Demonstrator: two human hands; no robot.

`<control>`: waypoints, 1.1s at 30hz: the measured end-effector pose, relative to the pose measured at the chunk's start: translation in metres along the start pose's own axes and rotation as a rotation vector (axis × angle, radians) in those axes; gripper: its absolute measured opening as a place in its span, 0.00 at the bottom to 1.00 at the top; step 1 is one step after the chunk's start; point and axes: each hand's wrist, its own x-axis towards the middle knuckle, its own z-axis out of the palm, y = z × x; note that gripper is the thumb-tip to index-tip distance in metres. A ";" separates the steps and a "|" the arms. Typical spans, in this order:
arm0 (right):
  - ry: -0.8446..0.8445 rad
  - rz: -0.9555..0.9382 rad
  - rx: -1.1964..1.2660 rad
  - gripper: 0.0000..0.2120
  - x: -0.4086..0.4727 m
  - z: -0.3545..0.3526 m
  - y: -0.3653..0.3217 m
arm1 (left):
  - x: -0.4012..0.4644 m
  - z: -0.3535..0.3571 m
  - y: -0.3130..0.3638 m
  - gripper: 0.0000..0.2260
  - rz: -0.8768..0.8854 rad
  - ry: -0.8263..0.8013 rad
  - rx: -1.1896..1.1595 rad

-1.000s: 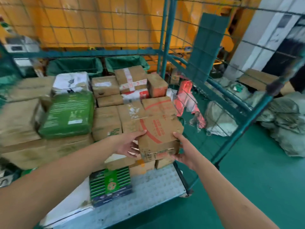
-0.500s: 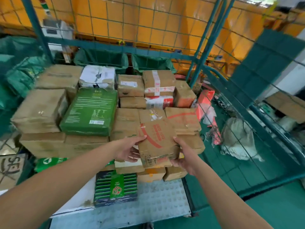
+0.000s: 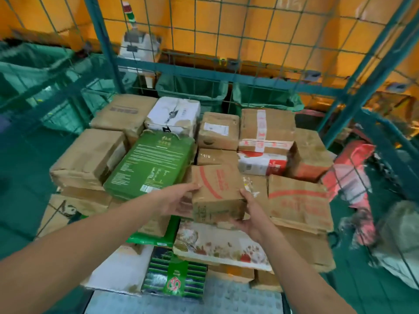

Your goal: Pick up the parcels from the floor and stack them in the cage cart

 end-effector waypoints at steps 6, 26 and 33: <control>0.008 0.000 0.142 0.10 0.071 0.006 -0.033 | 0.039 0.004 0.033 0.16 0.019 0.032 0.075; -0.056 0.092 -0.238 0.38 0.185 0.038 0.002 | 0.095 -0.040 0.043 0.14 -0.225 0.127 0.214; -0.047 -0.013 -0.323 0.26 0.173 0.038 0.018 | 0.095 -0.041 0.036 0.15 -0.218 0.140 0.255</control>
